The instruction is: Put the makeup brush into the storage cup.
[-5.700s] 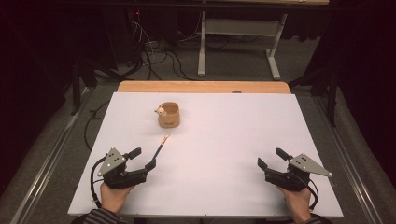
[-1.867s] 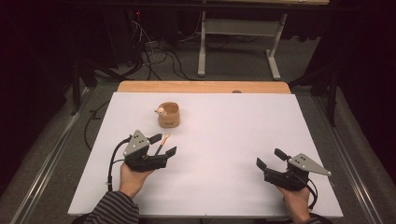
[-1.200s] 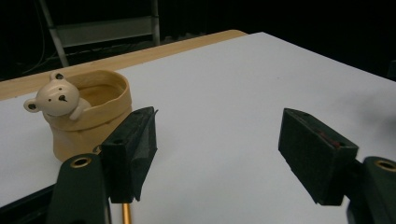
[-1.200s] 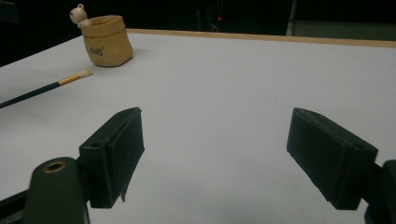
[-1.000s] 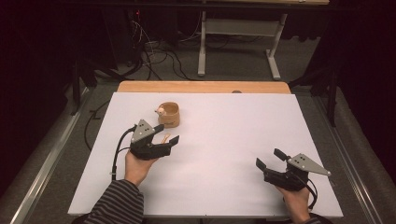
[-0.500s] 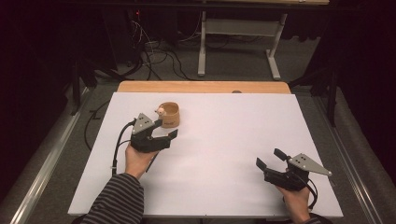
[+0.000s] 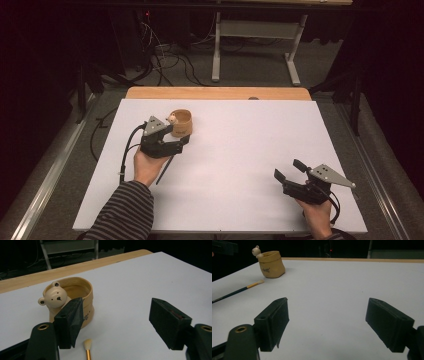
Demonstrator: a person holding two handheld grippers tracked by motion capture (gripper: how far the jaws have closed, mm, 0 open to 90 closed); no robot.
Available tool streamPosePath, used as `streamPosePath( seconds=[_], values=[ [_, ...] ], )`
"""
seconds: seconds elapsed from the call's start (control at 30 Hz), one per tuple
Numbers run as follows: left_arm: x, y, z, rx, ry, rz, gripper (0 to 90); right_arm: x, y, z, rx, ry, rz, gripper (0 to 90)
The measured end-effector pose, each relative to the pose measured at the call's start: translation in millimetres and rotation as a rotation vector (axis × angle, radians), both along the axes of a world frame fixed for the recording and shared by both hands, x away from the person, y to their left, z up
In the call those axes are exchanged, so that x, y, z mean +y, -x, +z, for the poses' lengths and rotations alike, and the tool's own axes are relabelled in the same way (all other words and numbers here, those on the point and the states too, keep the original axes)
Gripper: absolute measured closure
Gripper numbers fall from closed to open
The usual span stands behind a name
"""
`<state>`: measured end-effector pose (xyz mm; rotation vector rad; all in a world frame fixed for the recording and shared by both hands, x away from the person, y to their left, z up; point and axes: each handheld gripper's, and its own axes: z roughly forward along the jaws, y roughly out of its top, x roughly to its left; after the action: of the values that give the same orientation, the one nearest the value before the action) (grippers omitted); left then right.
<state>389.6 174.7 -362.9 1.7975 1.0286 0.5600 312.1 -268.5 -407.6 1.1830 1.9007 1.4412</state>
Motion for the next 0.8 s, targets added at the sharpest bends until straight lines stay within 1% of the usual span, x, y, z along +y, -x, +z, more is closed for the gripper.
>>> streamPosePath(
  seconds=[0.23, 0.3, 0.4, 0.47, 0.53, 0.57, 0.7, 0.77, 0.8],
  values=[
    [-1.6, -0.8, 1.5, 0.000, -0.027, 0.011, 27.6, -1.2, -0.5, 0.1, 0.006, -0.009, 0.000, 19.5],
    [-1.6, -2.1, 2.0, 0.009, -0.039, 0.017, 27.1, -1.2, -0.5, 0.1, 0.007, -0.009, 0.000, 19.5],
    [-0.1, -4.7, 1.7, 0.033, -0.038, 0.022, 25.2, -1.3, -0.5, 0.1, 0.008, -0.009, -0.001, 19.4],
    [0.1, -4.9, 1.3, 0.037, -0.067, 0.028, 25.1, -1.0, -0.4, 0.0, 0.011, -0.010, -0.004, 19.4],
    [-0.2, -4.9, 1.1, 0.043, -0.077, 0.033, 25.1, -1.1, -0.7, -0.1, 0.014, -0.012, -0.003, 19.4],
    [0.5, -4.9, 1.5, 0.051, -0.090, 0.032, 25.1, -1.1, -0.7, -0.1, 0.012, -0.011, -0.003, 19.4],
    [1.2, -5.5, 1.9, 0.076, -0.105, 0.049, 25.5, -0.5, -0.6, -0.2, 0.015, -0.008, -0.001, 19.4],
    [1.5, -6.3, 2.3, 0.097, -0.126, 0.061, 27.9, -0.5, -0.7, -0.3, 0.016, -0.008, -0.001, 19.4],
    [1.6, -6.6, 2.3, 0.099, -0.129, 0.065, 27.9, -0.5, -0.7, -0.3, 0.016, -0.008, -0.001, 19.4]
  ],
)
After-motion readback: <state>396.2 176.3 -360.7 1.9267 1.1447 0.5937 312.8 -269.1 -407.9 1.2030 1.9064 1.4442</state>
